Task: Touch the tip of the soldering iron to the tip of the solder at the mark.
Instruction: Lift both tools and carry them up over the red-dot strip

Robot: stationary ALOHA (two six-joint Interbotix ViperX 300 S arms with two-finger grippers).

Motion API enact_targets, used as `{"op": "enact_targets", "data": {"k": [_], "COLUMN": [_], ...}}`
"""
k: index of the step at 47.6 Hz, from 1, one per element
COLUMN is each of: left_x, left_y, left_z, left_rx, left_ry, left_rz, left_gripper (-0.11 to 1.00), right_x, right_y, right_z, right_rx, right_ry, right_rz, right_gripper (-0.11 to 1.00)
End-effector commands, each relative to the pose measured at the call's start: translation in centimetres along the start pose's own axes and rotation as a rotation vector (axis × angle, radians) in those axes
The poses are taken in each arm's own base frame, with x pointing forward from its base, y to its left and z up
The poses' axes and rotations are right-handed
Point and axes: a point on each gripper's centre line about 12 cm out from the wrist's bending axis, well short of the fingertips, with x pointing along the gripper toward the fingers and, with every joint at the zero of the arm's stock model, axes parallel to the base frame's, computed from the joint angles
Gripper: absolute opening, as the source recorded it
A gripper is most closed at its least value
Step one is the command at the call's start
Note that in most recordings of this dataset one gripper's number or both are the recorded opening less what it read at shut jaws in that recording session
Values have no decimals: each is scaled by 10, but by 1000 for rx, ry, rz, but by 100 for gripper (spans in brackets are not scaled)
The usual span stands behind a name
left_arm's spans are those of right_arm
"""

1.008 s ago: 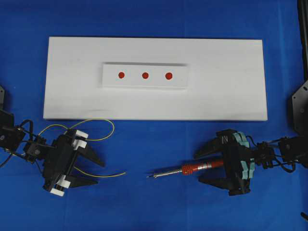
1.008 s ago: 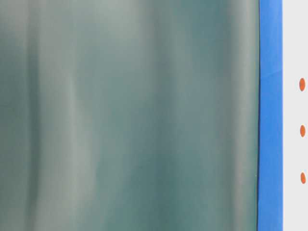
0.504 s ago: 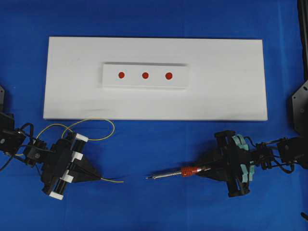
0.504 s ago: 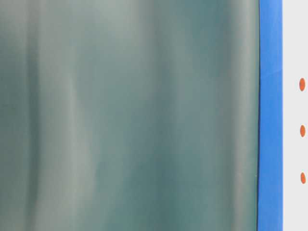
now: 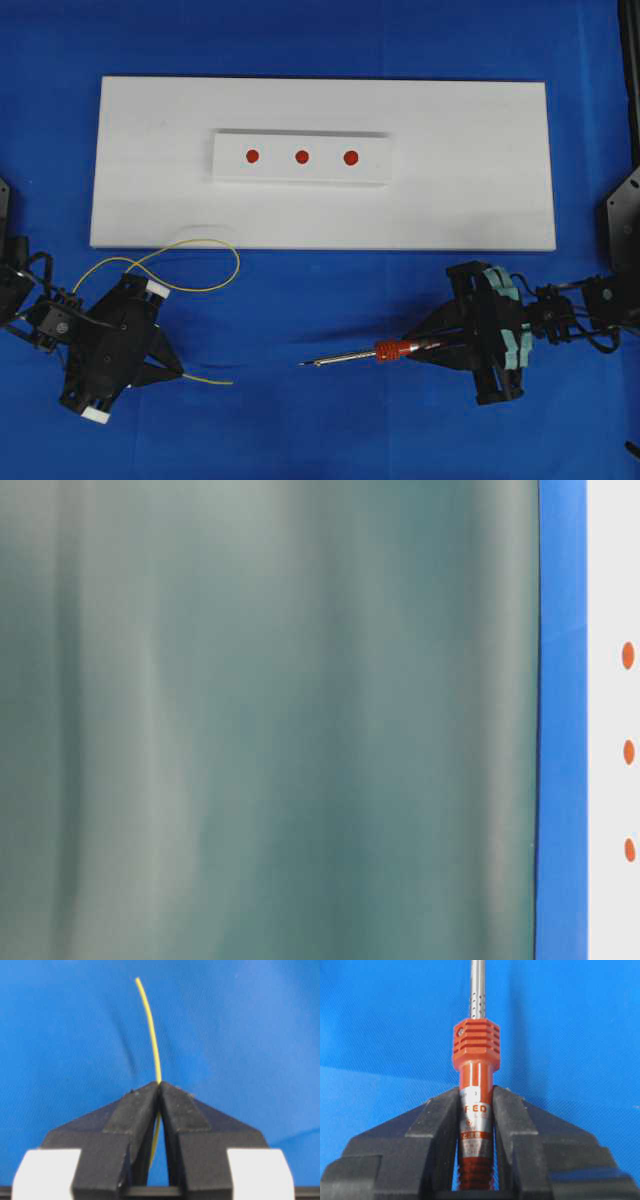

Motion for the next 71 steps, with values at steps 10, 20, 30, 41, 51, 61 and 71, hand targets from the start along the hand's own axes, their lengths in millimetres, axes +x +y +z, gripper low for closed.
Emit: {"op": "enact_targets", "data": {"k": [10, 20, 30, 41, 51, 61, 71], "left_x": [-37, -52, -55, -61, -71, -85, -93], "left_y": [6, 11, 20, 48, 92, 138, 170], "left_z": [50, 63, 66, 73, 74, 72, 71], "left_rx": [-22, -35, -56, -119, -220, -330, -374], "left_ry": [63, 106, 101, 106, 127, 146, 173], "left_rz": [39, 63, 85, 157, 267, 380, 449], "left_gripper": [3, 3, 3, 3, 3, 3, 3], "right_x": [-28, -39, -38, -36, -40, -44, -48], "right_y": [9, 8, 3, -18, -70, -115, -151], "right_z": [57, 82, 84, 93, 101, 110, 119], "right_rx": [7, 9, 9, 54, 137, 182, 196], "right_ry": [34, 80, 91, 124, 167, 204, 246], "right_rz": [52, 64, 50, -9, -143, -255, -340], "right_gripper": [6, 6, 6, 6, 6, 6, 6]}}
